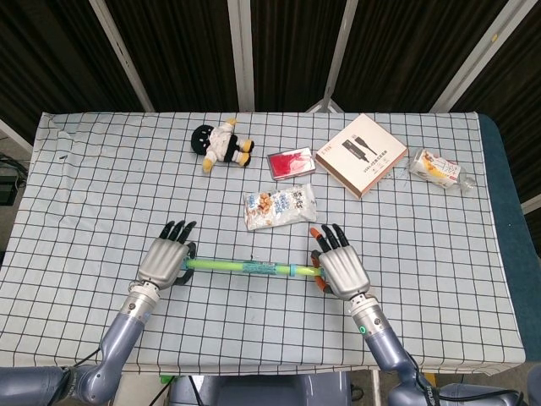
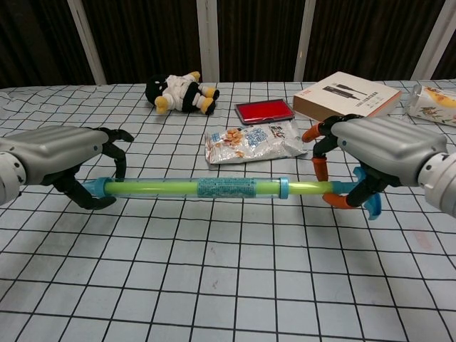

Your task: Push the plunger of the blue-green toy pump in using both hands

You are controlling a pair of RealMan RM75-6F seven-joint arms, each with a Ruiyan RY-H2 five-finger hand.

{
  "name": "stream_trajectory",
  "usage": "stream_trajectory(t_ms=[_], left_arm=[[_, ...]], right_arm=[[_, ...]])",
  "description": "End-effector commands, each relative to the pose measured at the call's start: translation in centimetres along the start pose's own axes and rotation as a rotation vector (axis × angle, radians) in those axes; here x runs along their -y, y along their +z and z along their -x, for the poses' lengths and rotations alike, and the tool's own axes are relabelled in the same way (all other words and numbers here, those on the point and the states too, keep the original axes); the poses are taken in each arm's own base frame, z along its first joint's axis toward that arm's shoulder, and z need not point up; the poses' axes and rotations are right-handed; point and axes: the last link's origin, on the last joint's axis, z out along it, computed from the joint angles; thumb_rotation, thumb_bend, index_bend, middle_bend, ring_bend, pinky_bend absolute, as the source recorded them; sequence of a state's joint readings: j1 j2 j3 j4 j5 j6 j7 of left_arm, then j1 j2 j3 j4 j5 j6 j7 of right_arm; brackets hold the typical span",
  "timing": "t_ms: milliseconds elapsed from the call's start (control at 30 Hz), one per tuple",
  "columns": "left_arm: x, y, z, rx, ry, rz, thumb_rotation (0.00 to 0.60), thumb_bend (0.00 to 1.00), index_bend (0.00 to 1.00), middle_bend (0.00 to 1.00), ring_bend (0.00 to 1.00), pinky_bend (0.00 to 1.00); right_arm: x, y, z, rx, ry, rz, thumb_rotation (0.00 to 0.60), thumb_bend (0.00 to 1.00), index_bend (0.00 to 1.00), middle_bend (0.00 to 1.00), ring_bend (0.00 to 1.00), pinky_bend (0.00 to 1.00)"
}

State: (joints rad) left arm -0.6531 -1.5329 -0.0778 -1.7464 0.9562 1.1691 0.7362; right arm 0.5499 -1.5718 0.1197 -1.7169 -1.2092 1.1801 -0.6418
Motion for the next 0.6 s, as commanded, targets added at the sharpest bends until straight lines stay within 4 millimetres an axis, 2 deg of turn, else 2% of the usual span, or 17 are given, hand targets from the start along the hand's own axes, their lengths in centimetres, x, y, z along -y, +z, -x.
stream_trajectory(t_ms=[33,100,167,200,267,367,600], left_arm=[[0.1,-0.1,0.0,0.003,-0.002,0.002,0.6,0.4,0.44,0.0,0.0,0.0],[0.2,-0.2,0.0,0.005,-0.003,0.004,0.6,0.32,0.38,0.0,0.0,0.0],[0.3,-0.2,0.0,0.005,0.002,0.004,0.6,0.25,0.27,0.0,0.0,0.0],[0.4,-0.3,0.0,0.004,0.003,0.004,0.6,0.22,0.23,0.0,0.0,0.0],[0.6,-0.4,-0.1,0.004,-0.004,0.002,0.6,0.19,0.19,0.0,0.0,0.0],[0.9,-0.7,-0.4,0.003,-0.009,-0.003,0.6,0.19,0.13,0.0,0.0,0.0],[1.9,-1.9,-1.1,-0.008,-0.025,-0.017,0.6,0.19,0.13,0.0,0.0,0.0]], right_arm=[[-0.2,-0.1,0.1,0.006,-0.004,0.004,0.6,0.43,0.56,0.15,0.0,0.0],[-0.4,-0.2,0.2,0.017,-0.015,0.006,0.6,0.43,0.3,0.07,0.0,0.0],[-0.7,-0.3,0.3,0.029,-0.022,0.011,0.6,0.43,0.1,0.02,0.0,0.0],[-0.9,-0.3,0.3,0.036,-0.023,0.016,0.6,0.43,0.04,0.0,0.0,0.0],[-1.2,-0.5,0.4,0.05,-0.018,0.032,0.6,0.43,0.0,0.0,0.0,0.0],[-1.7,-0.9,0.2,0.067,-0.021,0.06,0.6,0.43,0.0,0.0,0.0,0.0],[-3.2,-1.8,-0.6,0.058,-0.013,0.111,0.6,0.43,0.0,0.0,0.0,0.0]])
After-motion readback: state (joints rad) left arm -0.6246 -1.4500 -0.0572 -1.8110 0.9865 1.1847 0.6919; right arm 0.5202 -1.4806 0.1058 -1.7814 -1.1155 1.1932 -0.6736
